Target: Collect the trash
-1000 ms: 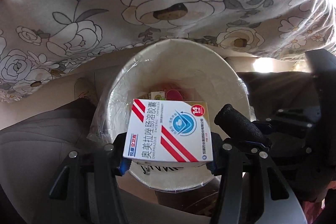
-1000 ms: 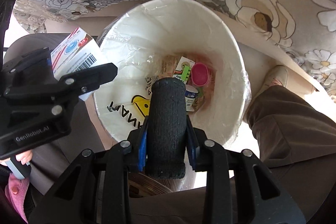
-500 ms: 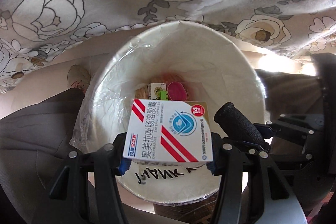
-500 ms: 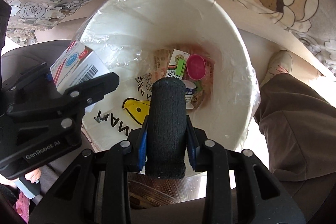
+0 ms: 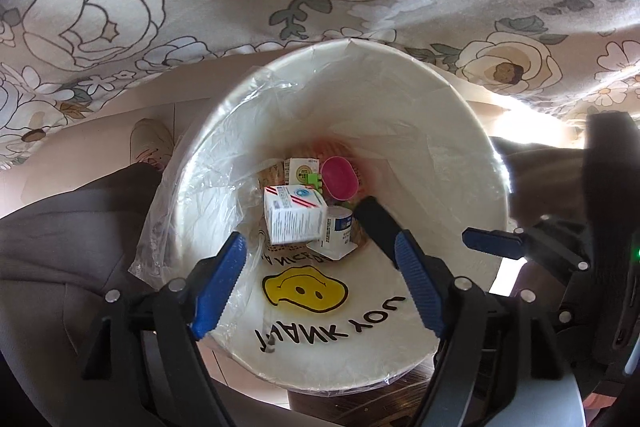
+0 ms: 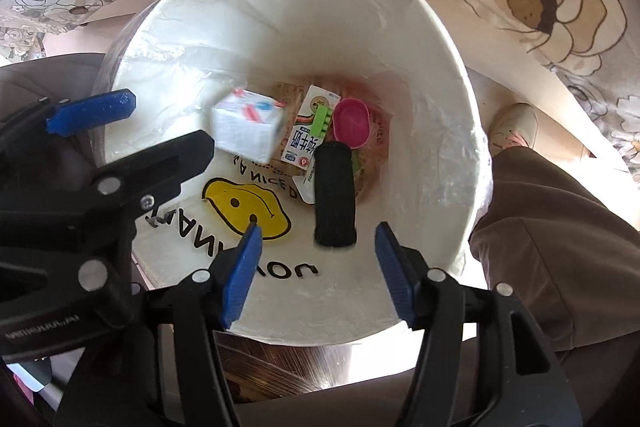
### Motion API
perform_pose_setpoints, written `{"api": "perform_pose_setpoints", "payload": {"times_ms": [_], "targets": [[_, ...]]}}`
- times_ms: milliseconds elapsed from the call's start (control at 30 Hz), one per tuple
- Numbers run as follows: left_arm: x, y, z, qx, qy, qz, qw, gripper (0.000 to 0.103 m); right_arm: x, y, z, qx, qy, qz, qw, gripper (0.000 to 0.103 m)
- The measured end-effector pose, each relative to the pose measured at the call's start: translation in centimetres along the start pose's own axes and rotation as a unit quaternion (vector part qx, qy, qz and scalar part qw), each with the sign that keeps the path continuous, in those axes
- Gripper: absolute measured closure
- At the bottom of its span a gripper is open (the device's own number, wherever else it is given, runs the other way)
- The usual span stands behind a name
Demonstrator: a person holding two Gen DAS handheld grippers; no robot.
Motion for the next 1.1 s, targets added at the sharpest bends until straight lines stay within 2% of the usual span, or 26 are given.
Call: {"api": "perform_pose_setpoints", "payload": {"times_ms": [667,800,900,1100], "targets": [[-0.4,0.6,-0.3,0.018,0.0,0.017,0.9997,0.021,-0.7,0.5,-1.6,0.016,0.016,0.006,1.0,0.043],[-0.8,1.5,-1.5,0.014,0.01,0.045,0.9989,0.021,-1.2,0.4,-2.3,0.038,0.007,0.003,0.999,0.043],[-1.4,2.2,-3.0,0.022,0.021,0.07,0.9971,0.021,-1.8,0.2,-3.8,0.039,0.016,-0.008,0.999,0.043],[-2.7,4.2,-8.4,0.062,0.066,0.126,0.9879,0.021,-3.5,0.2,-8.6,0.027,0.057,-0.031,0.998,0.043]]}}
Point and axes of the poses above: each gripper's, at about its wrist camera, not at the fingertips, and z roughly the way its jaws point, y to its right, x to its top, the point moved 3 cm from there along z, roughly the way its jaws point, and after that the axes turned 10 degrees about -x, right-handed, at the moved point
